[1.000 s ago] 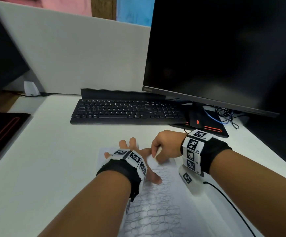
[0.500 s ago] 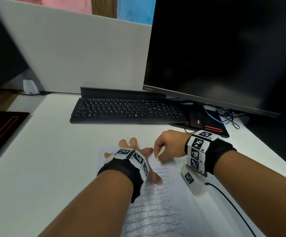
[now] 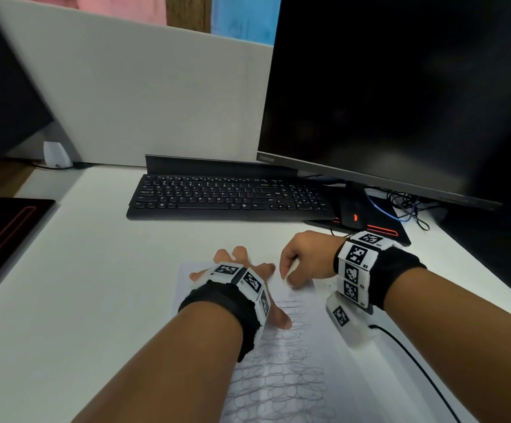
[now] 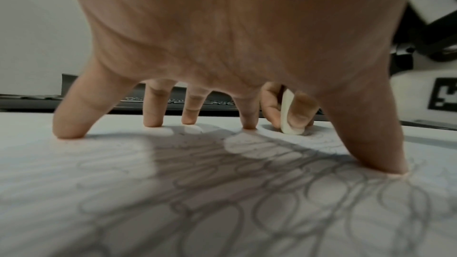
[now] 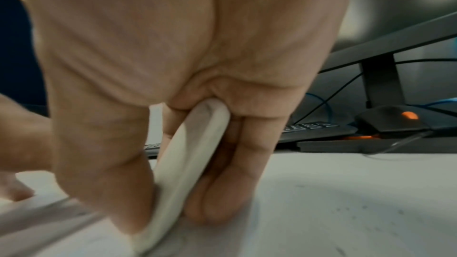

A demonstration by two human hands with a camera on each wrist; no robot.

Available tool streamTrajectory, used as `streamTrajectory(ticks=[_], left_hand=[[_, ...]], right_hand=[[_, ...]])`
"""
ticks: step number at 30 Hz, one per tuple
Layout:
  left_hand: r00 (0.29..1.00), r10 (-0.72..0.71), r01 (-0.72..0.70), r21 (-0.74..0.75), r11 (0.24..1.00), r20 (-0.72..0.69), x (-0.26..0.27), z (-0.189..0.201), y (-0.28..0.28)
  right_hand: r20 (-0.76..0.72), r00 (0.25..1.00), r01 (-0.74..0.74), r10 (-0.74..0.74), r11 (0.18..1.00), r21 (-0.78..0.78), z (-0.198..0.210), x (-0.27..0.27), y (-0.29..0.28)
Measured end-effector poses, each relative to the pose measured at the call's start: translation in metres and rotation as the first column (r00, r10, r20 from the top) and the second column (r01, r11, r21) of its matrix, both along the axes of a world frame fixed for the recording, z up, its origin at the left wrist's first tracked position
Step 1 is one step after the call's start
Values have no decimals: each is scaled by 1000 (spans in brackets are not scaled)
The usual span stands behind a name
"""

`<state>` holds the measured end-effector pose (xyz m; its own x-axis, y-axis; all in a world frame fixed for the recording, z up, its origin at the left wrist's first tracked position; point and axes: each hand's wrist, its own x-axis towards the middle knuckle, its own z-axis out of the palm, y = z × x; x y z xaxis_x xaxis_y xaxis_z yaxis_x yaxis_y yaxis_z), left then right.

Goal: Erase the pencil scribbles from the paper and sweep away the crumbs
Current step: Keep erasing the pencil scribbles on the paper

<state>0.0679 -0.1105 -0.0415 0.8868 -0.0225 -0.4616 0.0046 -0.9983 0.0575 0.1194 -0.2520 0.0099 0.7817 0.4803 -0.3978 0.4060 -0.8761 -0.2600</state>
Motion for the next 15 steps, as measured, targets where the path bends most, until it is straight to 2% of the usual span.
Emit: streamTrajectory(ticks=[3, 8, 13, 15], left_hand=[[1000, -7, 7, -8, 1000, -1, 0, -1, 1], [992, -79, 80, -9, 997, 98, -3, -2, -2], [994, -97, 97, 6, 995, 47, 6, -5, -6], [994, -104, 103, 18, 994, 44, 8, -4, -8]], right_hand=[[-16, 1000, -2, 2, 1000, -2, -1, -1, -1], [5, 998, 63, -63, 997, 36, 0, 1, -5], [17, 996, 81, -82, 996, 23, -1, -1, -6], [-23, 998, 57, -57, 998, -2, -3, -5, -6]])
